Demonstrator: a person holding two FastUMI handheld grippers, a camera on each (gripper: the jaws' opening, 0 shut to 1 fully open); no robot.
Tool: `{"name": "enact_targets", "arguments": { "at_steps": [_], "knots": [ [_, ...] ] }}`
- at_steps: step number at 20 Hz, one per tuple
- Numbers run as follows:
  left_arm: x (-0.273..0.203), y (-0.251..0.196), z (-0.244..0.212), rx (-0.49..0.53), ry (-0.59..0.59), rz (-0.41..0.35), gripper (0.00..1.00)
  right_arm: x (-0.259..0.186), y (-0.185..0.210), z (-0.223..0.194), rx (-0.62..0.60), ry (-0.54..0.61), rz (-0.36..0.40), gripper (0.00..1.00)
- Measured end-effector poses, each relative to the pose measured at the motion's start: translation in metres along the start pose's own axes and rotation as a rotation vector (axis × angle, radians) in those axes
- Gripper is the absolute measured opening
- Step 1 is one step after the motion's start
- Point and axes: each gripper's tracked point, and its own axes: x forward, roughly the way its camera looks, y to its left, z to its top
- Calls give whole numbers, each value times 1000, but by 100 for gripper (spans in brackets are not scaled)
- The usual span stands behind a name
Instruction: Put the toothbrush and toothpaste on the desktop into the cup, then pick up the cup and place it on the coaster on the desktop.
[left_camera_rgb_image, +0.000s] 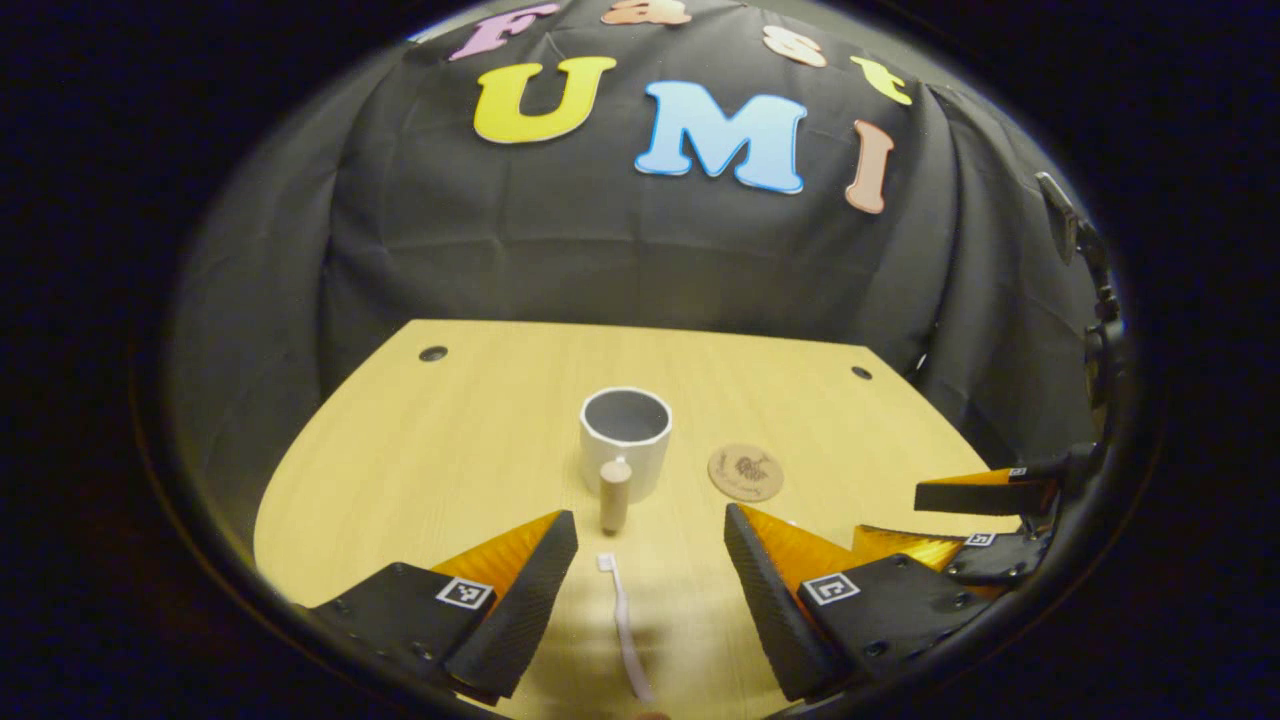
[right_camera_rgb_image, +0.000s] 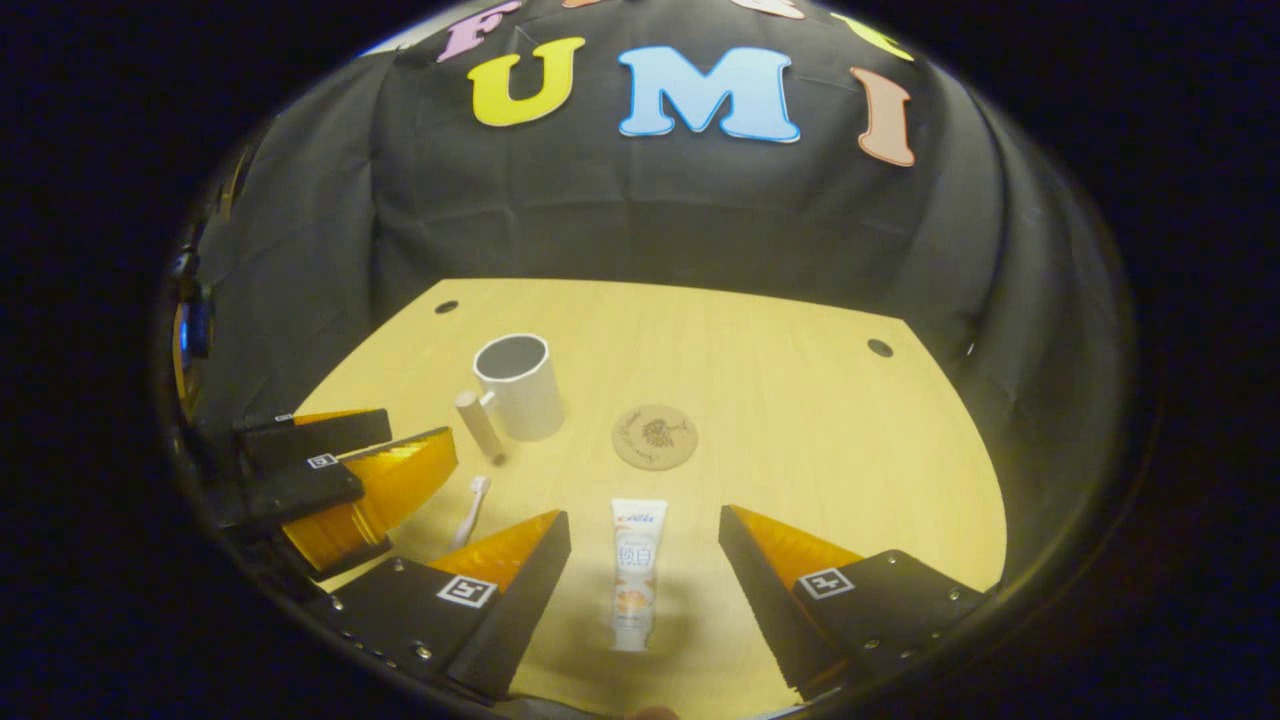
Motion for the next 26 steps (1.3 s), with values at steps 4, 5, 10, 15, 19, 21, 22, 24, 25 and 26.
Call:
{"name": "enact_targets", "arguments": {
  "at_steps": [4, 5, 10, 15, 19, 21, 22, 24, 25, 26],
  "knots": [
    [14, 6, -39, -14, 169, 14, 96, 15, 5, -24, 9, 113, 8, 94],
    [17, 6, -46, -17, 202, 12, 96, 17, 5, -28, 12, 139, 11, 94],
    [25, 11, -72, -11, 343, 34, 96, 30, 5, -53, 18, 266, 2, 94],
    [34, 20, -114, -33, 508, 75, 96, 45, 3, -81, 46, 412, 9, 94],
    [30, 26, -133, -62, 617, 91, 100, 55, 3, -90, 76, 476, 25, 94],
    [31, 27, -138, -64, 643, 99, 98, 61, 3, -92, 84, 494, 24, 94],
    [32, 29, -138, -58, 650, 108, 100, 64, 3, -94, 88, 506, 26, 94],
    [34, 29, -137, -50, 652, 112, 91, 69, 4, -97, 91, 524, 29, 94],
    [35, 28, -138, -45, 657, 117, 87, 70, 1, -97, 80, 529, 15, 94],
    [35, 29, -138, -35, 659, 124, 88, 73, 1, -96, 70, 525, 13, 93]
  ]
}}
